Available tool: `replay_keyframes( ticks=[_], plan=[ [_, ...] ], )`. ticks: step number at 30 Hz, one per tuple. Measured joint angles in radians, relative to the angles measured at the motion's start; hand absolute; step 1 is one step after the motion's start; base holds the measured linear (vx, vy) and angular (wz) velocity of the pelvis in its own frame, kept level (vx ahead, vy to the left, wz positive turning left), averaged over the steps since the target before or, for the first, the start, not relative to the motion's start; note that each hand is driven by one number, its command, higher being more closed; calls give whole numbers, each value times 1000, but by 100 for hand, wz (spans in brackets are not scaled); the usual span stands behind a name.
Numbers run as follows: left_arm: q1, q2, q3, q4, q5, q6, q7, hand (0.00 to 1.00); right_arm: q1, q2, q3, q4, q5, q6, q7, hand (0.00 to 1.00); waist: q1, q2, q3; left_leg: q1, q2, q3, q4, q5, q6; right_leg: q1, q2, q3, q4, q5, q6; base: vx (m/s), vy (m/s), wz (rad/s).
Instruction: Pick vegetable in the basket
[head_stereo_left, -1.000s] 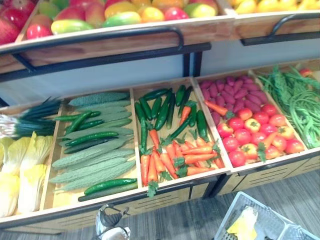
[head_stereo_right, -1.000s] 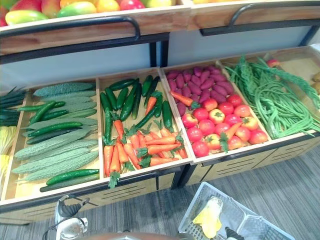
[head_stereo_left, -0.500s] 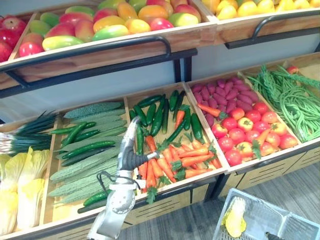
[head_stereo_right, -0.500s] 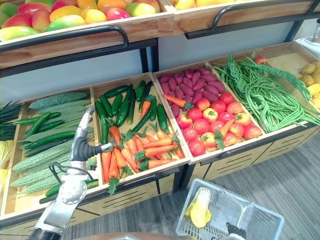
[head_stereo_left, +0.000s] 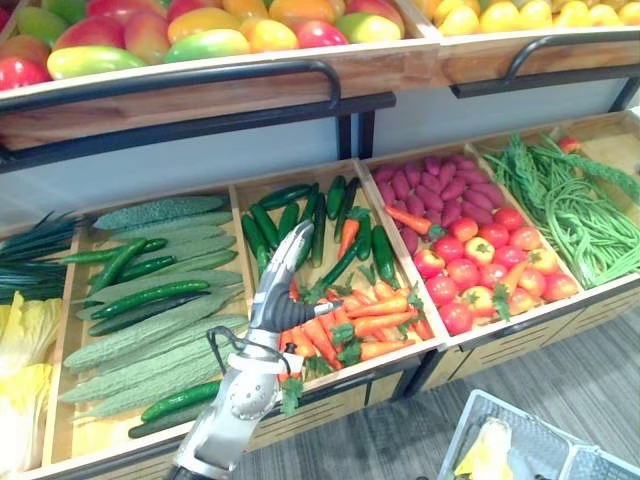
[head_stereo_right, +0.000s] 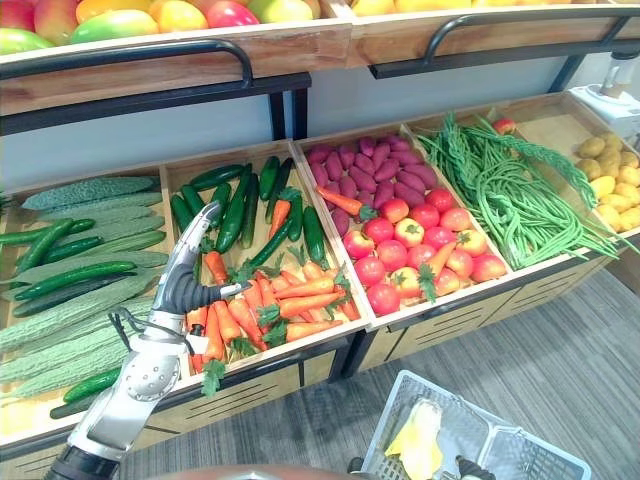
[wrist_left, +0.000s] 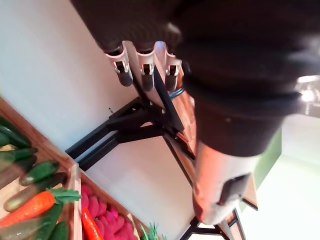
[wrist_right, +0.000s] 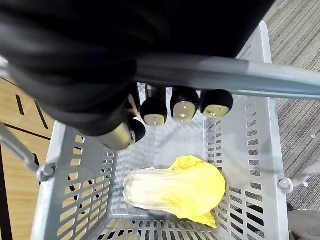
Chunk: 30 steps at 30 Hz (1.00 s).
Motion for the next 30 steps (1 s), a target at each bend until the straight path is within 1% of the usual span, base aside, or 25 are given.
replay_keyframes(
  ticks=[2, 4, 5, 6, 8, 11, 12, 14, 22, 23, 28, 30],
  plan=[
    [-16, 1, -18, 3, 2, 21, -6, 0, 1, -1, 0, 0, -2, 0, 0, 100, -1, 1, 0, 0, 2, 14, 21, -18, 3, 0, -3, 18, 0, 3, 2, -65, 5, -20],
    [-21, 8, -27, 4, 28, 27, -15, 0, 1, -4, 1, 0, -2, 0, 1, 100, -1, 2, -1, 1, 1, 25, 25, -20, 5, -2, -6, 27, -1, 7, 5, -58, 4, -16],
    [-33, 24, -49, 9, 32, 29, -24, 0, 3, -6, 1, 0, -2, 0, 2, 100, -4, 2, -1, 1, -1, 27, 25, -20, 5, -4, -8, 31, -1, 9, 7, -81, 5, -11],
    [-51, 39, -69, 25, 33, 34, -38, 0, 4, -6, 1, 0, -2, 0, 2, 100, -4, 2, -1, 1, -3, 28, 26, -20, 5, -5, -10, 32, -3, 13, 9, -62, 4, -5],
    [-79, 43, -90, 64, 35, 51, -58, 0, 2, -6, 3, -3, -2, 0, 3, 100, -7, 2, -2, 1, -5, 31, 28, -20, 5, -5, -13, 34, -6, 17, 11, -52, 0, -4],
    [-96, 62, -102, 109, 35, 64, -84, 0, 2, -7, 12, -7, -3, 1, 3, 100, -15, 5, -5, 2, -6, 33, 27, -20, 5, -1, -16, 33, -26, 29, 9, -27, -4, -3],
    [-97, 72, -106, 128, 36, 65, -85, 0, 3, -8, 20, -10, -3, 1, 2, 100, -23, 8, -6, 2, -6, 34, 25, -20, 5, 0, -16, 32, -30, 30, 9, 0, 0, 0],
    [-97, 74, -115, 154, 35, 69, -87, 0, 3, -13, 24, -11, -3, 1, 2, 100, -27, 12, -10, 6, -6, 37, 20, -20, 5, 5, -16, 32, -40, 33, 11, 9, -9, -2],
    [-98, 75, -121, 164, 35, 70, -98, 0, 6, -17, 44, -22, -2, 0, 3, 100, -30, 19, -15, 19, -8, 48, 8, -20, 4, 20, -18, 20, -53, 38, 18, 6, -3, -1],
    [-98, 75, -157, 164, 36, 70, -119, 0, 4, -19, 83, -22, -2, -19, 23, 100, -52, 23, -17, 20, -16, 23, 3, -18, 6, 31, -19, -10, -54, 37, 18, 0, 0, 0],
    [-95, 75, -156, 169, 35, 69, -119, 0, 3, -19, 84, -23, -2, -19, 24, 100, -52, 23, -16, 20, -16, 23, 3, -18, 6, 31, -19, -10, -54, 37, 18, 0, 0, 0],
    [-87, 75, -154, 201, 33, 67, -124, 0, 2, -19, 100, -26, -1, -19, 24, 100, -51, 22, -16, 20, -15, 23, 3, -18, 6, 32, -19, -10, -54, 37, 18, 0, 0, 0]
  ],
)
